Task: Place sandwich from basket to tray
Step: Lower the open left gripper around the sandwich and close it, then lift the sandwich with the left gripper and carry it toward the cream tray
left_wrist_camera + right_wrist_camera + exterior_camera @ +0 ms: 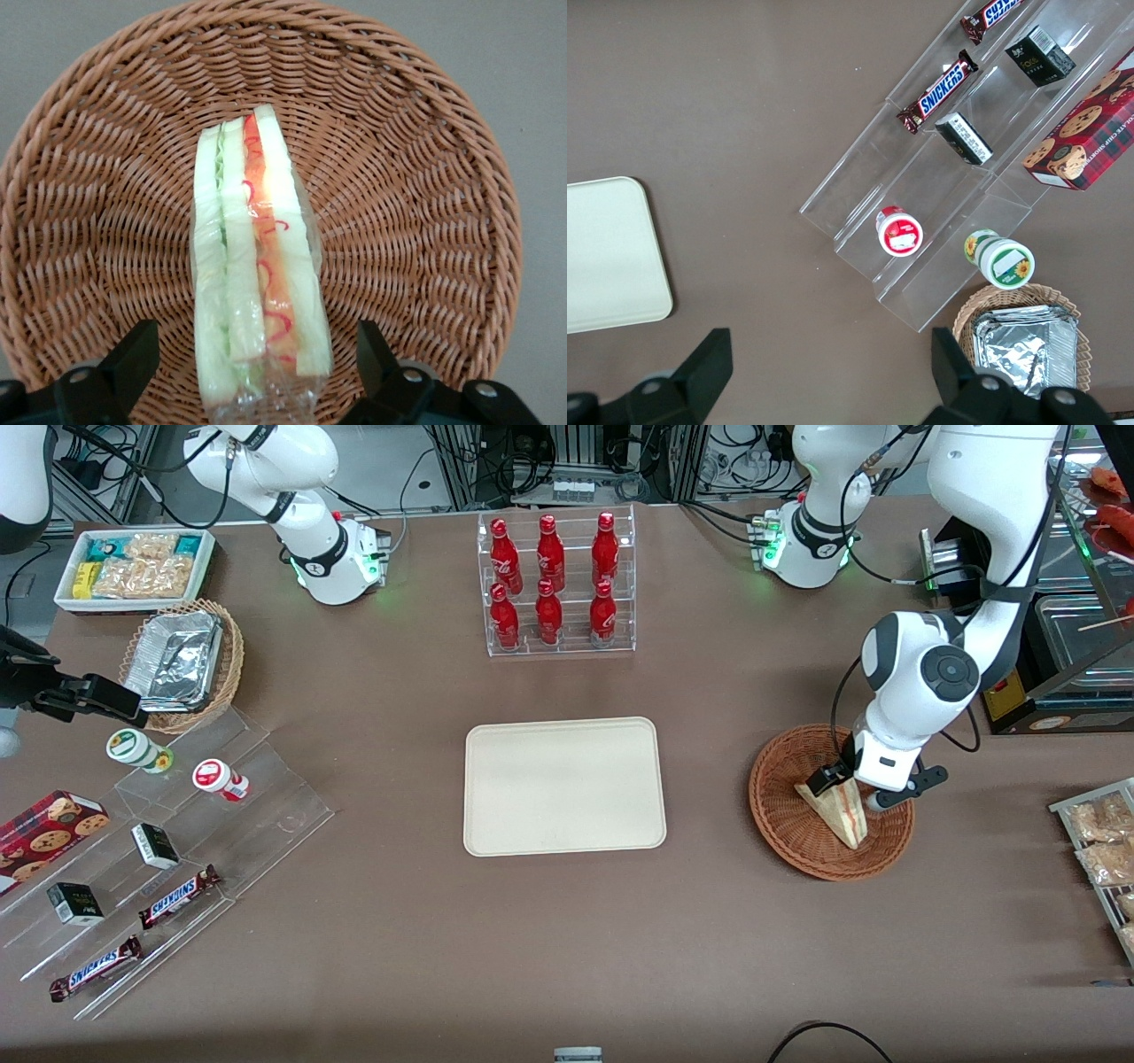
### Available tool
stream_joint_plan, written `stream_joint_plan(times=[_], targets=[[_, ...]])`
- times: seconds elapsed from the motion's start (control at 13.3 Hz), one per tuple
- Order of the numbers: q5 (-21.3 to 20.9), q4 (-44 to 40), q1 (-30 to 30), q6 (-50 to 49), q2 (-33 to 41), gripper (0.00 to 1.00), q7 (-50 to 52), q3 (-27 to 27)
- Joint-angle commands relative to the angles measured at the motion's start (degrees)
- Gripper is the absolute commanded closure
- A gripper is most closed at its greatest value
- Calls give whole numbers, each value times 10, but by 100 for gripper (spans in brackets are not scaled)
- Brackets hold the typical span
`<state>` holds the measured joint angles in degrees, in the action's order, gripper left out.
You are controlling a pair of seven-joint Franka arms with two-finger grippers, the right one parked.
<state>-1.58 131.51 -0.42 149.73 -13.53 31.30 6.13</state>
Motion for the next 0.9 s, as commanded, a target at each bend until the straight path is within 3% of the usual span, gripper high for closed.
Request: stream_joint_plan(times=[0.0,0.07,0.15,0.53,0.82], targets=[[-14,-3,14,10,-3,69,10,0],[-15,-5,15,10,-3,91,9,0],[-23,-6,15,8,0,100,9,0],[-37,-28,11,-51,41,100,10,2],[-38,-123,-26,-234,78,100,15,15]])
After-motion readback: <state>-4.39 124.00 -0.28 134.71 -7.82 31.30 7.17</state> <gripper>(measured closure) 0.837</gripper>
